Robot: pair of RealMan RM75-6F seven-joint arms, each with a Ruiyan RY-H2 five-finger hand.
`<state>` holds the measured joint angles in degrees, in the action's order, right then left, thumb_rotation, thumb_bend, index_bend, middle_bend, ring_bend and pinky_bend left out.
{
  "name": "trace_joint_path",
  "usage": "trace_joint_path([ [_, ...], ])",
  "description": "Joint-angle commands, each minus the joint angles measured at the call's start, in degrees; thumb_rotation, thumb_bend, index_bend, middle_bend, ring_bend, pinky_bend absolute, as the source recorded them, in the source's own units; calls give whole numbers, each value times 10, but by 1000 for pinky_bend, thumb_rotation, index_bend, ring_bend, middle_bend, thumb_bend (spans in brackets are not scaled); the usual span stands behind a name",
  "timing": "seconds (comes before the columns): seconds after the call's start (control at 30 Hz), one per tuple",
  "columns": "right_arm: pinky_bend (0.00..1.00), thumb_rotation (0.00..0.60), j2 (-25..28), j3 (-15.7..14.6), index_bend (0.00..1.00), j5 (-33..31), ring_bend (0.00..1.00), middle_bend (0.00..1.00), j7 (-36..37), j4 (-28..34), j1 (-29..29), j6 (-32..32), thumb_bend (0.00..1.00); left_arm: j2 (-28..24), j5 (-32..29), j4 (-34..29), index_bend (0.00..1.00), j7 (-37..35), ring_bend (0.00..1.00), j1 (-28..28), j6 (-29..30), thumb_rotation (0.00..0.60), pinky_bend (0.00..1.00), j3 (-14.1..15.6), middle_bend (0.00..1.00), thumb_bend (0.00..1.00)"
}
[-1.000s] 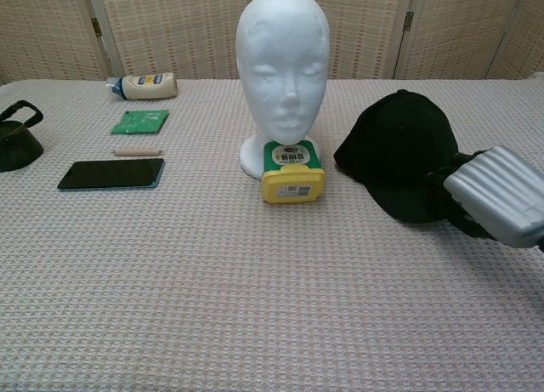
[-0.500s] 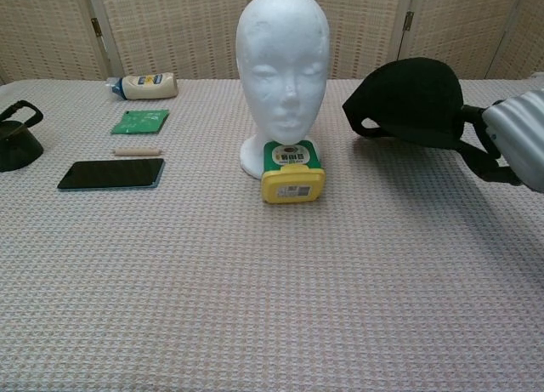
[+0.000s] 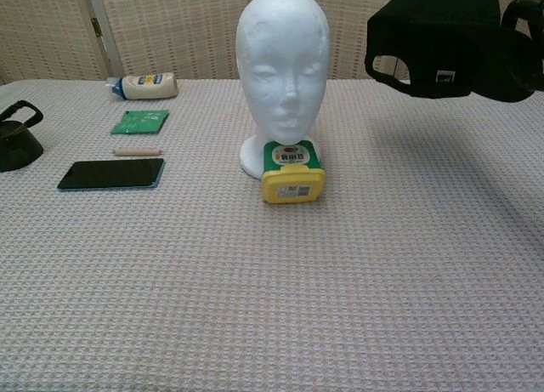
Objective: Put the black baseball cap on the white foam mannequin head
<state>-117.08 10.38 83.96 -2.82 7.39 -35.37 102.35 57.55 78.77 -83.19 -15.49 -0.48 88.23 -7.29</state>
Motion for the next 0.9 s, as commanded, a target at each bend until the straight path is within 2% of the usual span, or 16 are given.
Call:
trace_joint_path([
  [0.03,916,600,32,-3,844,7,678,787,-48,14,-34,28,700,0,1,-1,109,2,14,0,-1,600,183,0,0,246],
  [0.2,916,600,62,-15,844,30,678,787,-112,55,-77,66,699,1,-1,-1,109,6,14,-3,-6,600,183,0,0,246],
  [0.33,916,600,86,-22,844,51,678,786,-175,124,-115,85,700,1,-5,0,109,5,15,-4,-12,600,183,-1,0,246],
  [0.43,916,600,107,-28,844,72,678,785,-244,202,-137,87,699,1,-7,3,110,1,15,-5,-16,600,183,-2,0,246],
  [0.63,916,600,148,-30,844,110,678,782,-428,387,-170,48,697,-1,-9,8,113,-14,14,-6,-27,600,183,-1,0,246],
  [0.77,916,600,157,-21,844,122,678,781,-523,474,-183,13,695,-4,-7,12,115,-26,15,-6,-29,600,183,-1,0,246],
  [0.9,916,600,150,-14,844,131,678,780,-604,527,-186,-15,694,-5,-7,17,115,-39,15,-7,-34,600,183,0,0,246],
])
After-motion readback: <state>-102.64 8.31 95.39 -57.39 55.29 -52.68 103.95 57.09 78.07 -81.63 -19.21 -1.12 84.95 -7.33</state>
